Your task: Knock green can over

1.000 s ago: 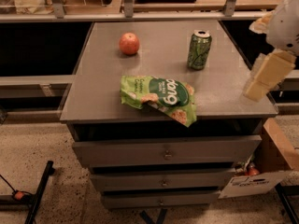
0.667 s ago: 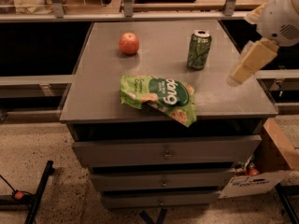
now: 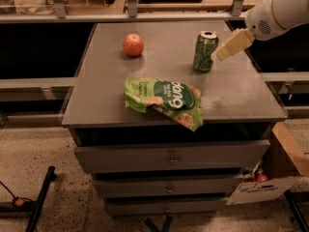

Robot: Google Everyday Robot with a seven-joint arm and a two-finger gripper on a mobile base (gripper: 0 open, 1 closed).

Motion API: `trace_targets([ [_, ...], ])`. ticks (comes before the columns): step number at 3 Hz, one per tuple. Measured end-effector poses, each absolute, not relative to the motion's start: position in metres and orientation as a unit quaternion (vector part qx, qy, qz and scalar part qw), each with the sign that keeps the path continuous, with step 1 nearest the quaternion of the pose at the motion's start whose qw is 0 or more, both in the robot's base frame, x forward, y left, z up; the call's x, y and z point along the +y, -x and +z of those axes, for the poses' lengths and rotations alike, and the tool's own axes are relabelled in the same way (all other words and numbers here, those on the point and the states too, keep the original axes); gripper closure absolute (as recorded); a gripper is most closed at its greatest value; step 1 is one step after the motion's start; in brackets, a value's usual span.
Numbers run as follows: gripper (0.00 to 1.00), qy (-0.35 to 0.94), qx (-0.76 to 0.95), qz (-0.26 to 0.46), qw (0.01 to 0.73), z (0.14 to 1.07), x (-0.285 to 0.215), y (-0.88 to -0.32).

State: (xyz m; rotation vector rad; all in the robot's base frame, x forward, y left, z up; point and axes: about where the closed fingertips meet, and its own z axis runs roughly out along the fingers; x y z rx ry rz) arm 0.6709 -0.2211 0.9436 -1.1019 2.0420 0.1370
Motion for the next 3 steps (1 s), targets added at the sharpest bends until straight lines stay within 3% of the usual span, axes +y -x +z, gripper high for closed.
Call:
trace_targets([
  [3, 0.00, 0.380, 0.754, 0.181, 0.503, 0.892, -0.197, -0.750],
])
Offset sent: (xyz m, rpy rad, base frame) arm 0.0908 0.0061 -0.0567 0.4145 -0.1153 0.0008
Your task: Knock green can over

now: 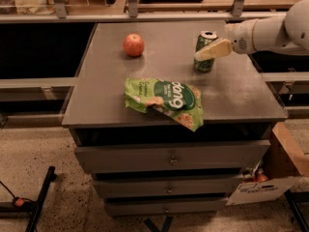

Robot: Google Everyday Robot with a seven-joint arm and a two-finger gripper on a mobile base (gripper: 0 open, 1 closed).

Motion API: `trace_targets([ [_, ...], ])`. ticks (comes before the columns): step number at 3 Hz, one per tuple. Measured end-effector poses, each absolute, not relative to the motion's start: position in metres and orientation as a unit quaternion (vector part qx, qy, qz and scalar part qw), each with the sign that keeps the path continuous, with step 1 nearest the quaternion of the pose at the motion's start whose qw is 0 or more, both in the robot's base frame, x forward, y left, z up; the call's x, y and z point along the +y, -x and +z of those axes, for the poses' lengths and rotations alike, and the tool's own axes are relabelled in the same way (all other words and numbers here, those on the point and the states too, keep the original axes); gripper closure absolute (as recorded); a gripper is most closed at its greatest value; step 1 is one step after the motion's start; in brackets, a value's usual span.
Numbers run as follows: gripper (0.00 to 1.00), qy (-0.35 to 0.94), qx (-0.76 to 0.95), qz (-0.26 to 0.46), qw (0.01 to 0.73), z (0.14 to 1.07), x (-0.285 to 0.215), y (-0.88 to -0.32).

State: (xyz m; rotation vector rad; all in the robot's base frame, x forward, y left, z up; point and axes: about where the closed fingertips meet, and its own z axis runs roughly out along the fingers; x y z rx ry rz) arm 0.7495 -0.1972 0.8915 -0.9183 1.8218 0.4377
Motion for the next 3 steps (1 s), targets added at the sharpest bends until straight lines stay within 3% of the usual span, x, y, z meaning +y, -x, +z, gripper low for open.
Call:
trace_targets([
  [3, 0.00, 0.383, 0.691, 0.257, 0.556, 0.863, -0.167, -0.760],
])
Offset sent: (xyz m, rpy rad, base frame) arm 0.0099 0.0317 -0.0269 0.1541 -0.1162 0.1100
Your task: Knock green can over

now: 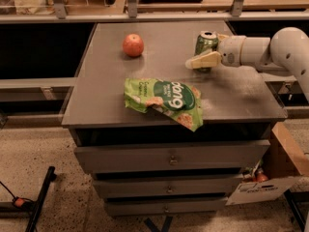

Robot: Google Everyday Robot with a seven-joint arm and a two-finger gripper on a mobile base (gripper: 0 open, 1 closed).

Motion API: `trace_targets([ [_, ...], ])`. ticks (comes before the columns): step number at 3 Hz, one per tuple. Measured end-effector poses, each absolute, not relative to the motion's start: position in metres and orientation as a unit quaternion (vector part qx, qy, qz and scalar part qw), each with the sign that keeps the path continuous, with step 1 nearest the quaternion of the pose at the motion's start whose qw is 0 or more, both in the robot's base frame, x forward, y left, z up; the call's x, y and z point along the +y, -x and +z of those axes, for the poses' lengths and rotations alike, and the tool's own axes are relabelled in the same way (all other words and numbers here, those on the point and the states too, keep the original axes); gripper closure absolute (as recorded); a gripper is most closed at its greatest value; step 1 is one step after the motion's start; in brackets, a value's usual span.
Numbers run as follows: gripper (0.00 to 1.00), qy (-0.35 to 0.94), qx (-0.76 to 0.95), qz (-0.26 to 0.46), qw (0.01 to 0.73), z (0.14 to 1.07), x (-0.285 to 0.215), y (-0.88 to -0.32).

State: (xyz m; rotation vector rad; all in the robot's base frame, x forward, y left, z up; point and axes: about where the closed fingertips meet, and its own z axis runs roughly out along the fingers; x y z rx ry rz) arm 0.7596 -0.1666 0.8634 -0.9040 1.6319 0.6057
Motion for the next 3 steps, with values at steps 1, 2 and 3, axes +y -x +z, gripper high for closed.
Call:
trace_targets([
  [1, 0.00, 0.374, 0.680, 0.279, 0.566, 0.8563, -0.1661, -0.7599],
  [2, 0.19, 0.356, 0.670, 0.306, 0.575, 0.8480, -0.1680, -0.7608],
  [3, 0.42, 0.345, 0.660, 0.324, 0.583, 0.8479, -0.1703, -0.7609],
])
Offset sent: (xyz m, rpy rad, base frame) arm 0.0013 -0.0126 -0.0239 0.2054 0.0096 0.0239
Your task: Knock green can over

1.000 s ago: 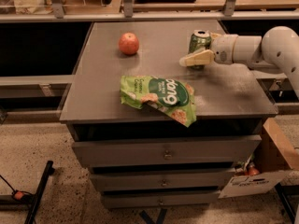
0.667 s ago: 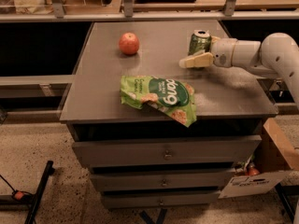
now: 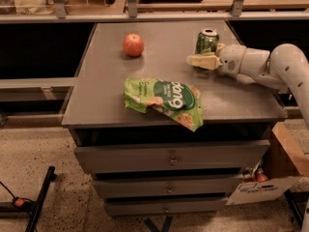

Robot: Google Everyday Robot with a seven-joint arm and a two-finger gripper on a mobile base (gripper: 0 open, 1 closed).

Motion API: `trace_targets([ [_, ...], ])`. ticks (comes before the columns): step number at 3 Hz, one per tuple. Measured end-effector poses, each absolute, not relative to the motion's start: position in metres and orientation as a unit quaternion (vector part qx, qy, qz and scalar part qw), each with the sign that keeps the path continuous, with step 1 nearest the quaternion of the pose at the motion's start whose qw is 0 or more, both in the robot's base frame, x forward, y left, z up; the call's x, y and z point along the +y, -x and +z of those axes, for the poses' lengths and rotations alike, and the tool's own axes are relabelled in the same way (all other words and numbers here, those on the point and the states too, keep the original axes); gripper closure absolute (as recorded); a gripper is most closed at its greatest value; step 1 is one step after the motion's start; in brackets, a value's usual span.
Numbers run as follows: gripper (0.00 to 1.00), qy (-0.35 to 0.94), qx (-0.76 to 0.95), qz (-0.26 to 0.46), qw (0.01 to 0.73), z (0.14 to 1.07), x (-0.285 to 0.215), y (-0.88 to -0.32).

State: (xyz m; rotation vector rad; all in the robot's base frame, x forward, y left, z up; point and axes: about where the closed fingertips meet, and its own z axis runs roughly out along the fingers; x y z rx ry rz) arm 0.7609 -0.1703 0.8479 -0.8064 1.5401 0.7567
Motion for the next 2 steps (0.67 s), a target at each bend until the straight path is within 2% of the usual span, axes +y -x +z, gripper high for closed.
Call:
trace_targets([
  [1, 0.65, 0.373, 0.684, 0.298, 0.551, 0.860, -0.155, -0.762],
  [2, 0.88, 0.420, 0.735, 0.223, 0.484, 0.886, -0.142, -0.758],
])
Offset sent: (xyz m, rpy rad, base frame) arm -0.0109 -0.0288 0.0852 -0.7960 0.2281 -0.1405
